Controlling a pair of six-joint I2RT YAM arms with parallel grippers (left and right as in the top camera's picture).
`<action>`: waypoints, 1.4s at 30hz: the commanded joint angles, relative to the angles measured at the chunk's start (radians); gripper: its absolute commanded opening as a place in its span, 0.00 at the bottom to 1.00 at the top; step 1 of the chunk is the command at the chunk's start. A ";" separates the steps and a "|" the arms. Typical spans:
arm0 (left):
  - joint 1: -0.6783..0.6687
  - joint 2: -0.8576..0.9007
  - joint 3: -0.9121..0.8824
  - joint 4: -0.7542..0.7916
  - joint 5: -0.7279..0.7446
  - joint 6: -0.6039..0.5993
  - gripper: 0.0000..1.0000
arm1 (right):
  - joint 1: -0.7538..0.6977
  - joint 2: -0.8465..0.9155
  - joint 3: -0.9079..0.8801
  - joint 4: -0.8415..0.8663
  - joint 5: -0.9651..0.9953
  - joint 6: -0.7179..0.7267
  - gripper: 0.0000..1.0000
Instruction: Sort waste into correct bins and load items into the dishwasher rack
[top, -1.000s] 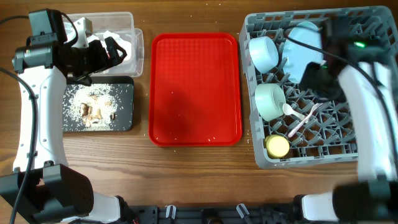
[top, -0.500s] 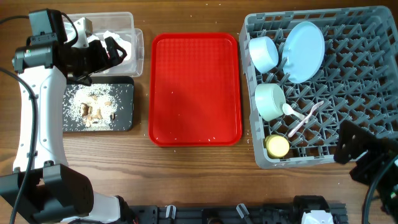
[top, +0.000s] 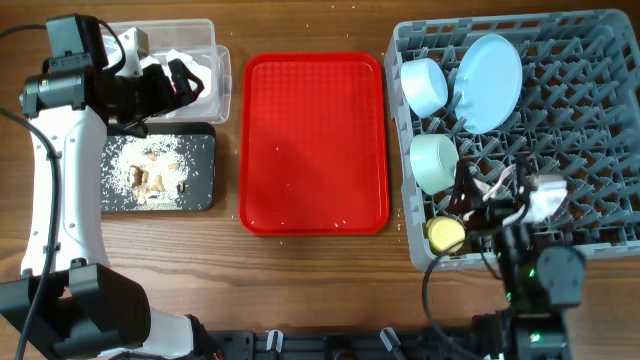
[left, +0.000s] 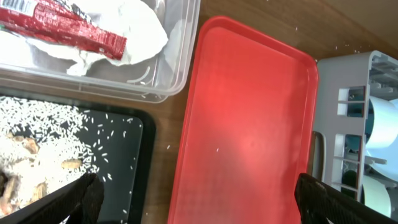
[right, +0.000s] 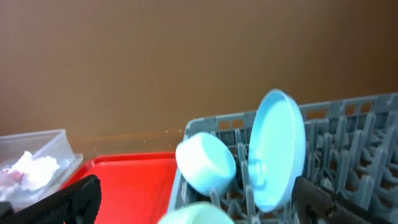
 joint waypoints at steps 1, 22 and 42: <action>0.007 -0.003 0.008 0.002 -0.002 0.017 1.00 | 0.004 -0.143 -0.135 0.022 0.024 -0.017 1.00; 0.007 -0.003 0.008 0.002 -0.002 0.017 1.00 | 0.008 -0.273 -0.229 -0.038 0.021 -0.017 1.00; -0.097 -1.020 -1.110 0.988 -0.138 -0.081 1.00 | 0.008 -0.273 -0.229 -0.038 0.021 -0.017 0.99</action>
